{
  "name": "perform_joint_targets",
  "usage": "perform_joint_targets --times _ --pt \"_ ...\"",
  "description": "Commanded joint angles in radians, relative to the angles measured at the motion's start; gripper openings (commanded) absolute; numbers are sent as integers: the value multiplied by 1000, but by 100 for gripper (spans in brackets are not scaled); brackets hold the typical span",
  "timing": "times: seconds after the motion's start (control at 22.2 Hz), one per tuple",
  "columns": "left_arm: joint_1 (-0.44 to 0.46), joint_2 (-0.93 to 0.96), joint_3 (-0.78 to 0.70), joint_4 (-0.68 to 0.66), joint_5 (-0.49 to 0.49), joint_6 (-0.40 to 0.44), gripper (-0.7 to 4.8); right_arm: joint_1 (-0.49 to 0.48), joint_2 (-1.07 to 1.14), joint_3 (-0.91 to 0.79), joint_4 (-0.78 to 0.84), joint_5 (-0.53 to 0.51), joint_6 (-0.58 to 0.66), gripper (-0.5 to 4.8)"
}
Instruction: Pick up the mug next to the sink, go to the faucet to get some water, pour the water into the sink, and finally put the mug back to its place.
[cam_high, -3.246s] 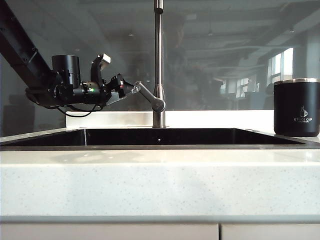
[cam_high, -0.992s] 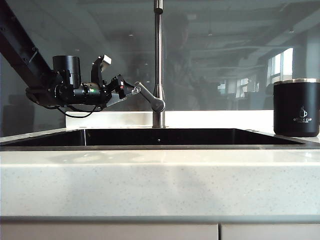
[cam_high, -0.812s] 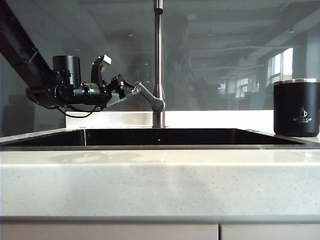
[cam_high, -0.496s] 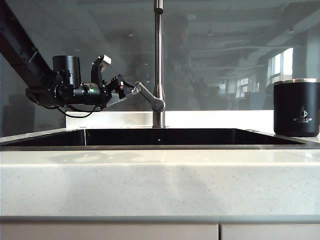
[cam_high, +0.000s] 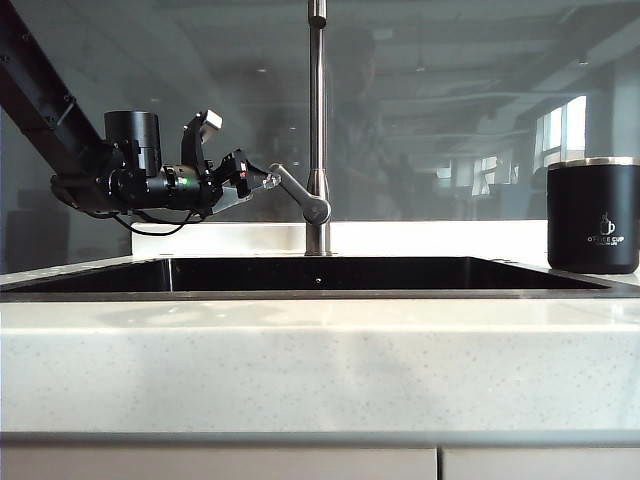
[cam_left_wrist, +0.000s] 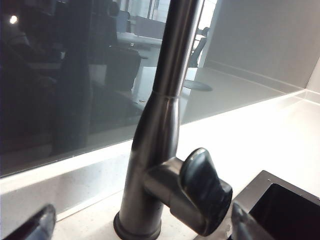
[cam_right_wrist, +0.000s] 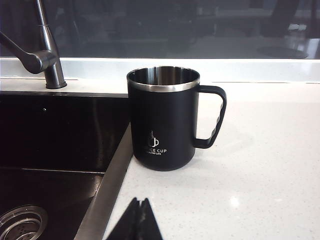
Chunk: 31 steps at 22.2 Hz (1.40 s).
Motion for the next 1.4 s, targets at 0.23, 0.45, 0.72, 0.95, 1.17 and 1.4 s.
perform_joint_targets --times 0.23,0.45,0.72,0.95,1.17,1.4 --pt "0 -6 6 13 2 1 479 0 -3 -3 49 4 4 -8" --pt "0 -6 5 13 2 1 479 0 -3 -3 56 3 3 -8" --pt "0 -6 2 12 2 1 479 0 -3 -3 32 3 3 -8" --pt "0 -6 2 12 2 1 479 0 -3 -3 42 3 3 -8" --pt "0 -6 2 12 2 1 479 -1 -2 -3 34 3 3 -8" --pt "0 -6 2 12 2 1 479 -1 -2 -3 33 3 3 -8"
